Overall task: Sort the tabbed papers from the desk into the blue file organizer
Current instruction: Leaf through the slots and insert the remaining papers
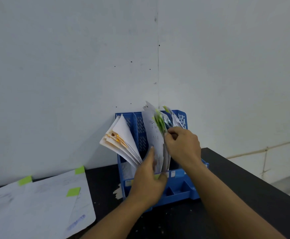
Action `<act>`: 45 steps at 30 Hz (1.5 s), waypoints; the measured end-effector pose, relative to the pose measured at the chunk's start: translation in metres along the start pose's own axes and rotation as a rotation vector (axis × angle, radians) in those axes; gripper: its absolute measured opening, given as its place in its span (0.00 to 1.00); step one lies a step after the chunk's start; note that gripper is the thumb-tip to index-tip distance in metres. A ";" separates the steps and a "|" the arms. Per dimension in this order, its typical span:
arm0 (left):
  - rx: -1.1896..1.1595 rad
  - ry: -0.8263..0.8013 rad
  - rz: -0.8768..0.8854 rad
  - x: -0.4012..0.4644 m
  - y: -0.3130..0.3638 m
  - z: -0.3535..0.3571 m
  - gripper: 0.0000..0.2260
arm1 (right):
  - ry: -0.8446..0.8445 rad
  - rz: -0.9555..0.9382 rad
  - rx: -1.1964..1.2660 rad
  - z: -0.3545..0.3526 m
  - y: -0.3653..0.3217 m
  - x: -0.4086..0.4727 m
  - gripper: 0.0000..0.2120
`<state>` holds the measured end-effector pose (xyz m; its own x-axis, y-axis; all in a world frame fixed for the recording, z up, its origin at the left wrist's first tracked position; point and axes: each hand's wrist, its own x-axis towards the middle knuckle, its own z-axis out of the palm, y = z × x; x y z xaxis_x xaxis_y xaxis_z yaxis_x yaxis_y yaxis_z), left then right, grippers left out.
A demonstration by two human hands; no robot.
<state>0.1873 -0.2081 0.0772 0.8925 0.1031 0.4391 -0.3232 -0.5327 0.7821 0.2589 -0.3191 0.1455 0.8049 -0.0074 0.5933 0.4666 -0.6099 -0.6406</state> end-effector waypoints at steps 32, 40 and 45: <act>0.948 -0.066 -0.804 -0.191 -0.112 -0.171 0.50 | -0.568 -0.270 -0.238 0.155 -0.052 -0.222 0.21; 0.823 0.066 -0.616 -0.192 -0.108 -0.160 0.30 | -0.644 -0.150 -0.220 0.150 -0.056 -0.215 0.24; 0.700 -0.015 -0.474 -0.191 -0.099 -0.146 0.41 | -0.734 0.383 0.559 0.136 -0.074 -0.196 0.20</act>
<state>0.0031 -0.0526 -0.0200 0.8903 0.4383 0.1236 0.3515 -0.8340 0.4252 0.1167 -0.1644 0.0105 0.8761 0.4812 -0.0287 0.0817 -0.2070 -0.9749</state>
